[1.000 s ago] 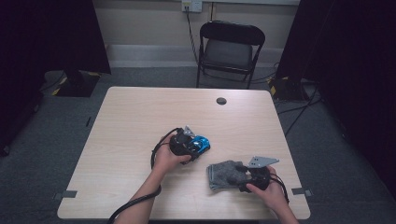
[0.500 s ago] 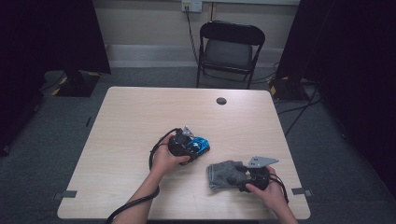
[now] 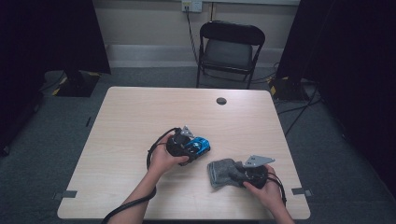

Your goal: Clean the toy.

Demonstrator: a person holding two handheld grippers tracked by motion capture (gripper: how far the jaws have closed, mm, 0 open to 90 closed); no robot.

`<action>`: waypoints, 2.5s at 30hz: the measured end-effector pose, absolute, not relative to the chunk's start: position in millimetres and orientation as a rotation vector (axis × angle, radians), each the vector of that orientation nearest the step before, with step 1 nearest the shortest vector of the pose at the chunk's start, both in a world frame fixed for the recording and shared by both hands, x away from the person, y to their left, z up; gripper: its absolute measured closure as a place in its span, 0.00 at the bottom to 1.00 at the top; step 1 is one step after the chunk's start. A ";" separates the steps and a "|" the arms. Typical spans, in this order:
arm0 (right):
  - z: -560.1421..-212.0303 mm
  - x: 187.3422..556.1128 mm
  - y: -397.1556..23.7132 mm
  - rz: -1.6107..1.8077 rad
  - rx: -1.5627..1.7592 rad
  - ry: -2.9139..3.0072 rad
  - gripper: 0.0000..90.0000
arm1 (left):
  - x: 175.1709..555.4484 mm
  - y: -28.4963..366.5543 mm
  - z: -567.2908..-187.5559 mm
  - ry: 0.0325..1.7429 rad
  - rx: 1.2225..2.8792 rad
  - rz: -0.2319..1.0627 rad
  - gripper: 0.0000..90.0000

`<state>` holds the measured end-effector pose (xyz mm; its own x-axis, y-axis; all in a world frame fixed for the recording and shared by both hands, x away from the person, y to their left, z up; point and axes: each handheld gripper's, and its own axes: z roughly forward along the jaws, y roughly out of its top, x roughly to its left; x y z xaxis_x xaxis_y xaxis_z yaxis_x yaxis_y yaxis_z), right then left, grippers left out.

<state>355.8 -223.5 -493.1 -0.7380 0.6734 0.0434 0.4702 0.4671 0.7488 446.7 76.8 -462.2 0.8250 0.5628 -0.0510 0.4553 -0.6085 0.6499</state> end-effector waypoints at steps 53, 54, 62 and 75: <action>-430.7 395.2 -179.8 1.305 1.348 2.211 0.90 | 396.5 96.8 -432.8 0.660 2.215 0.202 0.31; -430.7 394.7 -180.7 1.307 1.347 2.215 0.90 | 396.7 97.5 -432.6 0.667 2.216 0.206 0.32; -432.0 385.2 -184.3 1.307 1.292 2.271 0.90 | 400.1 103.3 -432.9 0.706 2.216 0.238 0.32; -432.8 369.2 -177.3 1.331 1.191 2.349 0.89 | 403.8 115.1 -433.3 0.733 2.201 0.256 0.32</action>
